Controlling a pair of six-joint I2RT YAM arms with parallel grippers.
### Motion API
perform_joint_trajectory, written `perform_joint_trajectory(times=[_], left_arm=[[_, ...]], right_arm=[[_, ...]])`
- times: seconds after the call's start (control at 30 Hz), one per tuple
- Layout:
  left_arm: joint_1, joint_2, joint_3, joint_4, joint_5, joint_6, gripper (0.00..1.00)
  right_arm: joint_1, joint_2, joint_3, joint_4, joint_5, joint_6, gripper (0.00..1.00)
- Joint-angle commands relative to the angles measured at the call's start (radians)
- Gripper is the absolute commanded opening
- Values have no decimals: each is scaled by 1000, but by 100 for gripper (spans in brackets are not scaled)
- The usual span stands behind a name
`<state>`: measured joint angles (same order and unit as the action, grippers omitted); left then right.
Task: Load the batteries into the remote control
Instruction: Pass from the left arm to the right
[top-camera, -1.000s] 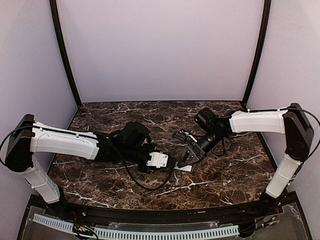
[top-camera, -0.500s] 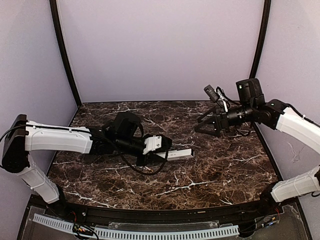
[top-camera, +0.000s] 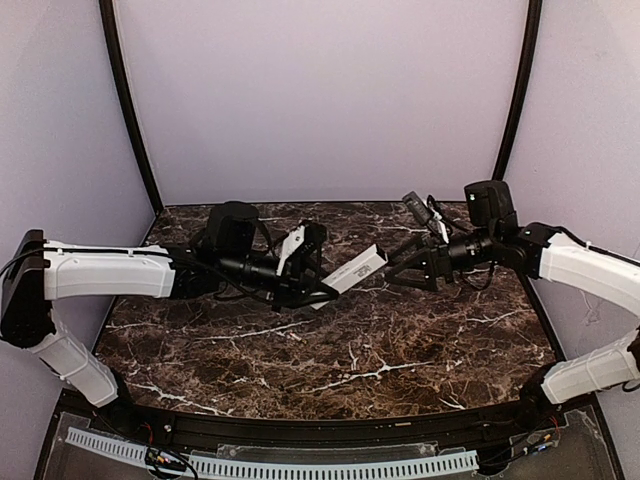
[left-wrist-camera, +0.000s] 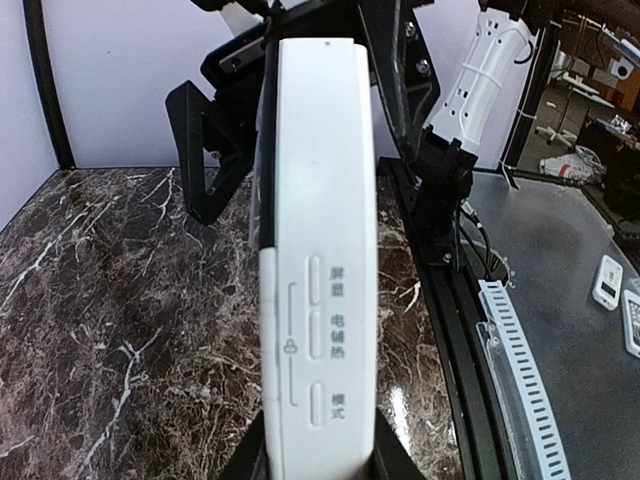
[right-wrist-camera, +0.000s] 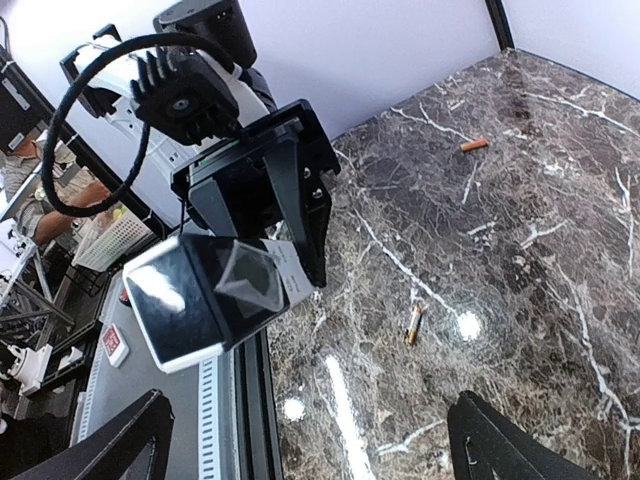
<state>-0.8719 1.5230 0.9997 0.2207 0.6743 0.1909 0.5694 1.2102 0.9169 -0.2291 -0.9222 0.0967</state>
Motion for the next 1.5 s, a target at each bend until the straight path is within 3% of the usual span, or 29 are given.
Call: perform_joint_trajectory(times=[0.0,0.13,0.43,0.87,1.17,1.37,1.47], left_arm=[[11,-47,-64,253,14,-224,0],[12,-33,-96,390,-26,-327,0],[12,14,-138,603,-61,-499,0],[13,80,-154,744,-52,-616,0],[14,106,-153,763,-47,-635,0],[13,101,-152,744,-54,-625,1],[13,93,-155,737,-61,-621,7]], right_arm=[[6,-4,-79,372,-57,191,96],[9,17,-120,601,-19,329,96],[42,110,-97,809,20,440,91],[72,205,-19,862,13,484,91],[72,261,8,940,-15,556,74],[72,273,10,939,-17,566,43],[69,271,9,927,-10,559,31]])
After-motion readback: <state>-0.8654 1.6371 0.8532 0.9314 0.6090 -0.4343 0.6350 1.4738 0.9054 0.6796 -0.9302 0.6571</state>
